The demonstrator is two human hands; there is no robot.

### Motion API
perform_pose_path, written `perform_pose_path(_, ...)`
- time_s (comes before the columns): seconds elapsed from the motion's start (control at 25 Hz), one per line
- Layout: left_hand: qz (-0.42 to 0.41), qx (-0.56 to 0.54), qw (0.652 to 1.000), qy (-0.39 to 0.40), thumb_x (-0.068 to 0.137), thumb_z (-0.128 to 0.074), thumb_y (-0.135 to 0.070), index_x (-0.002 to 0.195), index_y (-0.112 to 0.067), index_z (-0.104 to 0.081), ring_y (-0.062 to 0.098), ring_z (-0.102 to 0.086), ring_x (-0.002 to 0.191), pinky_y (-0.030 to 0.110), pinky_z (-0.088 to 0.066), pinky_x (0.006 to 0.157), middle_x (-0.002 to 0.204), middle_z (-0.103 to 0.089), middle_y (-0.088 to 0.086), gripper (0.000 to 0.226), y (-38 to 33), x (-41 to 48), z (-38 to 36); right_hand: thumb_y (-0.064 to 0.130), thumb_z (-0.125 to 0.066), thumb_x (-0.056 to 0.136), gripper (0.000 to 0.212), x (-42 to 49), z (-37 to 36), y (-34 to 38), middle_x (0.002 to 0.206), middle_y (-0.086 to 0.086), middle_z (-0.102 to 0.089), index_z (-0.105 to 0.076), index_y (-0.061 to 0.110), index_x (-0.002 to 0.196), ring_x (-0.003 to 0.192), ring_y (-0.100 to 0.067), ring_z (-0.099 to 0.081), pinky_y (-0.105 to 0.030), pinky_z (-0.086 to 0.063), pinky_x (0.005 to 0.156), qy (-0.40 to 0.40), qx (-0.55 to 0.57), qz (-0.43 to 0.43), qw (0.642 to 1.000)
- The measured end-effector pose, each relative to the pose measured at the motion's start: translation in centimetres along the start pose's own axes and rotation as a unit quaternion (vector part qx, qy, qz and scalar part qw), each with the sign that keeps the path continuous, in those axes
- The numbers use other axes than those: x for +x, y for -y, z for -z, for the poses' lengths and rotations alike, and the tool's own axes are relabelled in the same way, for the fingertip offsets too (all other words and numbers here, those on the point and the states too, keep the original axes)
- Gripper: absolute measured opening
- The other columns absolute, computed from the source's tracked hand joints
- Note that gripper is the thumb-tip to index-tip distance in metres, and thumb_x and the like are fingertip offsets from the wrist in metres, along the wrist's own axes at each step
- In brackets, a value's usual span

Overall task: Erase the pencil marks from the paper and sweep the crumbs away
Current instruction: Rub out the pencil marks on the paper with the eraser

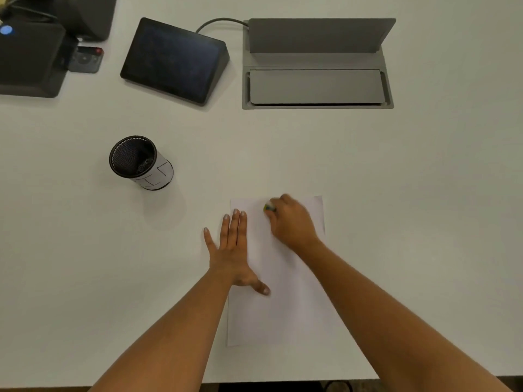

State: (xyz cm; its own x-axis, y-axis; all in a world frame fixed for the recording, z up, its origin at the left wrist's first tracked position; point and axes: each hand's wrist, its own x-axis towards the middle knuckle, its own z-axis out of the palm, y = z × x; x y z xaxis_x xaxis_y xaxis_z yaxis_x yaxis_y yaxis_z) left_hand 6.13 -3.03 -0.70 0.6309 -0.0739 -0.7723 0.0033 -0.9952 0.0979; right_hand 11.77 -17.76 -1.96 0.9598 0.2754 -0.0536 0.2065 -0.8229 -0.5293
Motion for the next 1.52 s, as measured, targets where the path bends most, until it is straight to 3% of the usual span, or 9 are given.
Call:
perform_pose_path(0.16, 0.002, -0.001, 1.000, 0.002, 0.038, -0.074, -0.089, 0.133, -0.014, 0.053, 0.025, 0.051, 0.134, 0.069, 0.024, 0.106, 0.143, 0.058, 0.004, 0.175, 0.0, -0.3, 0.0, 0.010, -0.058, 0.088, 0.010, -1.2, -0.2, 0.9, 0.080, -0.010, -0.059, -0.064, 0.005, 0.081, 0.068, -0.026, -0.057, -0.034, -0.049, 0.060, -0.047, 0.056, -0.071, 0.995)
perform_pose_path(0.36, 0.002, 0.000, 1.000, 0.009, 0.040, -0.076, -0.085, 0.134, -0.013, 0.052, 0.026, 0.051, 0.134, 0.071, 0.021, 0.108, 0.143, 0.058, 0.005, 0.175, -0.1, -0.3, 0.2, 0.011, -0.064, 0.086, 0.013, -7.1, -2.0, 1.4, 0.084, -0.010, -0.064, -0.066, 0.006, 0.097, 0.074, -0.025, -0.060, -0.037, -0.053, 0.063, 0.007, 0.062, 0.022, 0.998)
perform_pose_path(0.6, 0.005, 0.004, 1.000, 0.008, 0.039, -0.074, -0.088, 0.135, -0.014, 0.051, 0.025, 0.050, 0.134, 0.070, 0.023, 0.108, 0.145, 0.056, 0.004, 0.175, -0.1, -0.3, 0.3, 0.011, -0.058, 0.090, 0.013, 1.0, 0.7, -0.4, 0.090, -0.010, -0.063, -0.068, 0.004, 0.095, 0.079, -0.022, -0.059, -0.026, -0.047, 0.071, -0.090, 0.094, -0.135, 0.982)
perform_pose_path(0.84, 0.002, 0.001, 1.000, 0.007, 0.040, -0.076, -0.086, 0.130, -0.014, 0.055, 0.026, 0.051, 0.133, 0.070, 0.023, 0.106, 0.143, 0.058, 0.004, 0.175, -0.1, -0.4, 0.3, 0.011, -0.059, 0.088, 0.011, -5.9, -1.2, 1.6, 0.087, -0.012, -0.062, -0.065, 0.005, 0.095, 0.077, -0.028, -0.060, -0.035, -0.049, 0.067, 0.017, 0.049, -0.013, 0.999)
perform_pose_path(1.0, 0.003, -0.004, 1.000, 0.007, 0.038, -0.075, -0.088, 0.127, -0.016, 0.057, 0.024, 0.051, 0.132, 0.069, 0.024, 0.106, 0.144, 0.057, 0.003, 0.175, 0.1, -0.4, 0.2, 0.009, -0.056, 0.089, 0.012, 1.7, 1.0, -1.5, 0.090, -0.011, -0.061, -0.065, 0.004, 0.093, 0.080, -0.027, -0.058, -0.028, -0.043, 0.067, -0.044, 0.056, -0.125, 0.990)
perform_pose_path(1.08, 0.002, -0.003, 1.000, 0.007, 0.037, -0.075, -0.088, 0.129, -0.015, 0.056, 0.025, 0.051, 0.133, 0.069, 0.024, 0.107, 0.144, 0.057, 0.003, 0.175, 0.1, -0.6, 0.2, 0.008, -0.056, 0.089, 0.010, 0.9, 1.0, -1.0, 0.086, -0.010, -0.060, -0.065, 0.005, 0.087, 0.077, -0.026, -0.058, -0.027, -0.042, 0.066, -0.072, 0.075, -0.128, 0.986)
perform_pose_path(1.28, 0.000, -0.001, 1.000, 0.010, 0.038, -0.075, -0.088, 0.133, -0.013, 0.053, 0.026, 0.051, 0.133, 0.071, 0.022, 0.107, 0.143, 0.058, 0.005, 0.176, -0.1, -0.4, 0.4, 0.012, -0.061, 0.087, 0.012, -7.8, -1.2, 1.3, 0.085, -0.011, -0.063, -0.066, 0.005, 0.095, 0.076, -0.028, -0.060, -0.038, -0.053, 0.066, 0.010, 0.048, 0.003, 0.999)
perform_pose_path(1.44, -0.002, -0.002, 1.000, 0.007, 0.037, -0.074, -0.089, 0.134, -0.015, 0.052, 0.024, 0.053, 0.130, 0.068, 0.025, 0.105, 0.142, 0.058, 0.003, 0.176, 0.1, -0.3, 0.4, 0.016, -0.057, 0.091, 0.019, -0.9, 0.5, -1.3, 0.093, -0.012, -0.064, -0.066, 0.004, 0.103, 0.083, -0.026, -0.060, -0.029, -0.046, 0.073, -0.048, 0.058, -0.102, 0.992)
perform_pose_path(1.52, -0.001, 0.000, 1.000, 0.006, 0.036, -0.073, -0.090, 0.135, -0.014, 0.051, 0.024, 0.053, 0.130, 0.069, 0.023, 0.108, 0.143, 0.058, 0.003, 0.176, 0.1, -0.3, 0.2, 0.014, -0.057, 0.091, 0.014, 0.3, 1.0, -1.5, 0.088, -0.010, -0.062, -0.067, 0.004, 0.095, 0.077, -0.023, -0.057, -0.026, -0.046, 0.070, -0.085, 0.088, -0.137, 0.983)
